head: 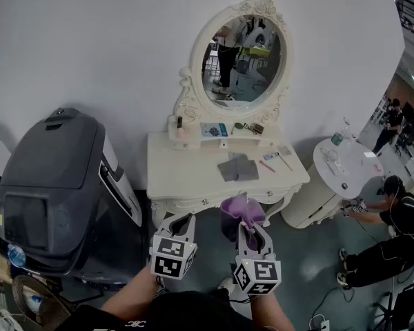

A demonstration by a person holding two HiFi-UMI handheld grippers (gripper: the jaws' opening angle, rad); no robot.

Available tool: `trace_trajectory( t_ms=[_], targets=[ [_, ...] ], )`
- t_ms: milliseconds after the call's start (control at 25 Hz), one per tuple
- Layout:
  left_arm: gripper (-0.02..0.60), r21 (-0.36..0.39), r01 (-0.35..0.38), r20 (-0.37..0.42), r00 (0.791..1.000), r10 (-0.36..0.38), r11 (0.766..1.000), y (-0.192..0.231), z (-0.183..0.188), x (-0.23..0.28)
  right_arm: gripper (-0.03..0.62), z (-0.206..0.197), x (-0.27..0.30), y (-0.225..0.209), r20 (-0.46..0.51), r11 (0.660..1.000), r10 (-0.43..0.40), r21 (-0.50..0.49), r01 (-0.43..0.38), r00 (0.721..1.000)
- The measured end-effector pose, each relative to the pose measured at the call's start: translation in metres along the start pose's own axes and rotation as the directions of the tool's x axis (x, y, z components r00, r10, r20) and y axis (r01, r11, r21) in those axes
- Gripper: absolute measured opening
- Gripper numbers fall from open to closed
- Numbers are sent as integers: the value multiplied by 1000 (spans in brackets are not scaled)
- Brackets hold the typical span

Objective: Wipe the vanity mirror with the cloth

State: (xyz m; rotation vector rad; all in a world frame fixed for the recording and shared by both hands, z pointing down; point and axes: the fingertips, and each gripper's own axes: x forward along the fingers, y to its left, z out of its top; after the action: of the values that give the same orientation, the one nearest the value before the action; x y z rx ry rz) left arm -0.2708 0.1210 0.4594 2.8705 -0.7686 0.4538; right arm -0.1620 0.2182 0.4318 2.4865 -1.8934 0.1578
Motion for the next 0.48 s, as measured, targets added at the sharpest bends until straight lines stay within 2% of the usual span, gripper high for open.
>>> trace_trajectory(
  t_ms=[480],
  targets=[
    [2, 15, 12, 3, 1000, -12, 1000, -6, 5, 5, 57, 1, 2, 1, 6, 1000, 1, 4, -1, 1000]
  ],
)
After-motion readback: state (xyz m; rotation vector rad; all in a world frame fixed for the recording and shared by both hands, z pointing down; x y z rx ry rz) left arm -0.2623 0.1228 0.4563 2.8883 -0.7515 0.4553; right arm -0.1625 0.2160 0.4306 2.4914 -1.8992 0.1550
